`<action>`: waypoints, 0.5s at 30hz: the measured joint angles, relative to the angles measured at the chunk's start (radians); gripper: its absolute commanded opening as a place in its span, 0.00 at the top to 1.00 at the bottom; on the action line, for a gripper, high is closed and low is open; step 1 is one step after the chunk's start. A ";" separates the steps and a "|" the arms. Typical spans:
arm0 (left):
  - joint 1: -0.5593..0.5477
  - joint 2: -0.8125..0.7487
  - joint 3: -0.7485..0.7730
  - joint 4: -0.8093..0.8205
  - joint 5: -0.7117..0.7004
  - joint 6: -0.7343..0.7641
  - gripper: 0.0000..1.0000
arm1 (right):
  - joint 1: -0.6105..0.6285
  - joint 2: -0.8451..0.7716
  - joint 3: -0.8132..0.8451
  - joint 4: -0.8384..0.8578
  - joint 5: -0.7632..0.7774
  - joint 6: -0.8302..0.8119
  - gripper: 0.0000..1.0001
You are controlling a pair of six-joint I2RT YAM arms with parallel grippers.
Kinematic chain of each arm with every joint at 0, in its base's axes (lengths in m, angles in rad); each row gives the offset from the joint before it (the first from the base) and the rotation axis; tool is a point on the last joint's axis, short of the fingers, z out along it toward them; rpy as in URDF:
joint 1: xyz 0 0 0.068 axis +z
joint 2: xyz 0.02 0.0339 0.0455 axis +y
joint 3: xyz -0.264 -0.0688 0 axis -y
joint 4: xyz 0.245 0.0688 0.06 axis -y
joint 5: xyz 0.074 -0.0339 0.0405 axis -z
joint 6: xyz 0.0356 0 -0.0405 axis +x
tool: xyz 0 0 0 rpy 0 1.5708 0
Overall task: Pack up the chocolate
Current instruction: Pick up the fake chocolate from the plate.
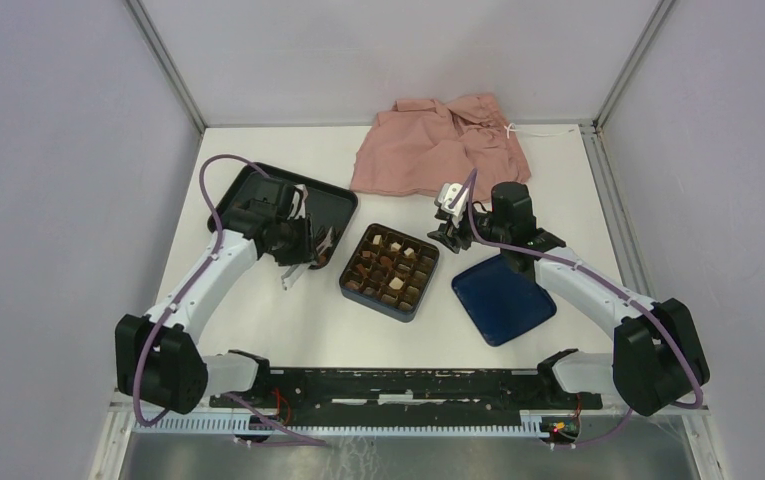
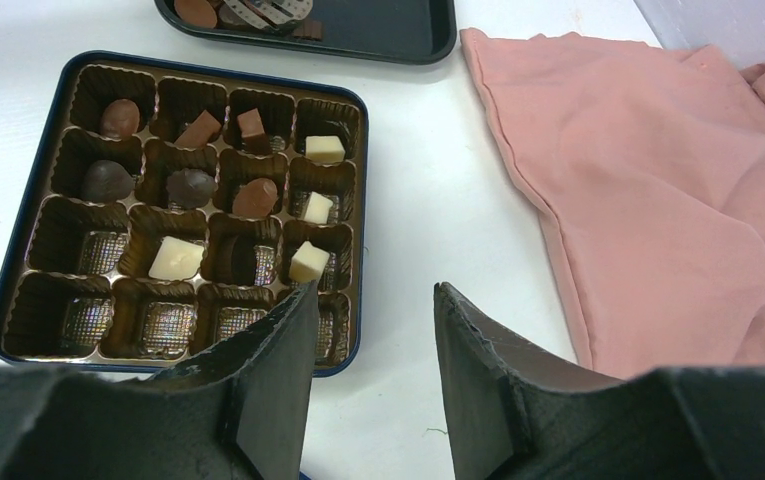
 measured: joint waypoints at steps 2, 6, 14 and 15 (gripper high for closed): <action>0.000 0.018 0.010 0.013 0.015 0.007 0.58 | 0.000 0.000 0.000 -0.002 0.000 0.000 0.48; 0.000 0.045 0.031 0.031 0.029 0.008 0.58 | 0.000 0.000 0.000 -0.002 -0.001 -0.001 0.48; 0.000 0.090 0.064 0.042 0.028 0.009 0.59 | 0.000 0.000 0.000 -0.006 -0.005 -0.003 0.48; 0.000 0.093 0.066 0.043 0.028 0.009 0.59 | 0.000 0.000 0.000 -0.006 -0.005 -0.003 0.48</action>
